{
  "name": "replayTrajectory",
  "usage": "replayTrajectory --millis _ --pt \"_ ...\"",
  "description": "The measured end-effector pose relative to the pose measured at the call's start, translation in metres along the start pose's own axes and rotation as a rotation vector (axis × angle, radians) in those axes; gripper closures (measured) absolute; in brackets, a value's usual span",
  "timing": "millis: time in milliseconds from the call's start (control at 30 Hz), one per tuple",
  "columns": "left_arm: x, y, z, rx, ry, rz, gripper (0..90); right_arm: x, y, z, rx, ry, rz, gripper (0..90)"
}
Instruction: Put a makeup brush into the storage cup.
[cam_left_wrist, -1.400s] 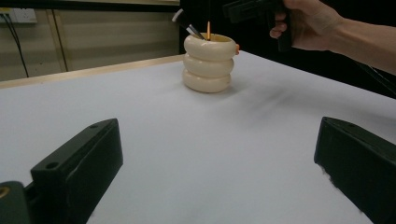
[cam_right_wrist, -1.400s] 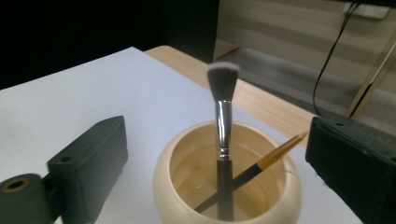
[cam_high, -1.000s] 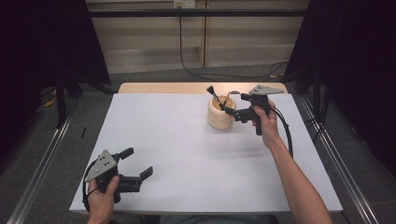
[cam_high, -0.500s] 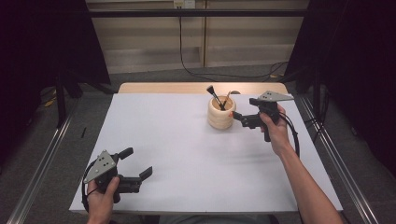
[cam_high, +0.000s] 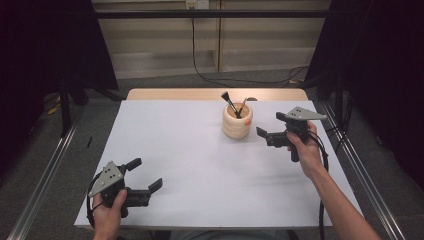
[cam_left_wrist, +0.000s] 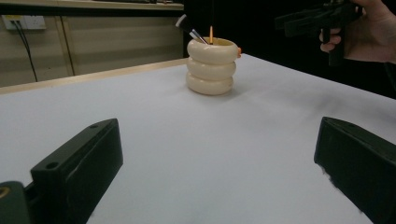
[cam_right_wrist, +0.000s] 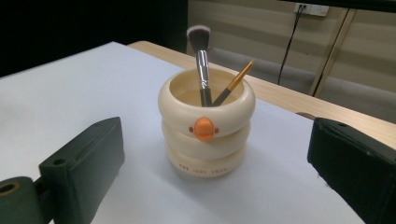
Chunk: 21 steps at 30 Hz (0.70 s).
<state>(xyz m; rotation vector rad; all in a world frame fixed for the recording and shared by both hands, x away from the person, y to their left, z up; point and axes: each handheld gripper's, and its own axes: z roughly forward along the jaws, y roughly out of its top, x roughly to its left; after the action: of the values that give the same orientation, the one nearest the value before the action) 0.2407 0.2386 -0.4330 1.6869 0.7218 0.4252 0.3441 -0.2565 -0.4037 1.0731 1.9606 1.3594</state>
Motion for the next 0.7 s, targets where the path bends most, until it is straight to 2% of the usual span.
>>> replayTrajectory --millis 67,167,400,567,633,700 --pt "0.000 0.000 0.000 -0.002 -0.001 0.001 1.2 0.000 0.000 -0.006 -0.017 0.002 0.015 3.6" --pt "-0.001 0.000 0.000 -0.003 0.002 -0.003 1.2 0.005 -0.006 -0.016 -0.032 -0.018 0.006 3.1" --pt "-0.002 0.000 0.001 0.002 -0.001 -0.001 1.3 0.013 -0.019 -0.034 -0.038 -0.029 0.007 3.3" --pt "-0.002 0.000 0.001 -0.001 0.000 0.001 1.2 0.019 -0.030 -0.050 -0.049 -0.030 0.026 3.6" --pt "-0.002 0.000 0.001 -0.001 -0.002 -0.001 1.3 0.020 -0.035 -0.057 -0.043 -0.036 0.017 4.0" --pt "-0.002 0.000 0.000 -0.003 -0.001 0.000 1.2 0.021 -0.041 -0.064 -0.054 -0.029 0.050 4.0"
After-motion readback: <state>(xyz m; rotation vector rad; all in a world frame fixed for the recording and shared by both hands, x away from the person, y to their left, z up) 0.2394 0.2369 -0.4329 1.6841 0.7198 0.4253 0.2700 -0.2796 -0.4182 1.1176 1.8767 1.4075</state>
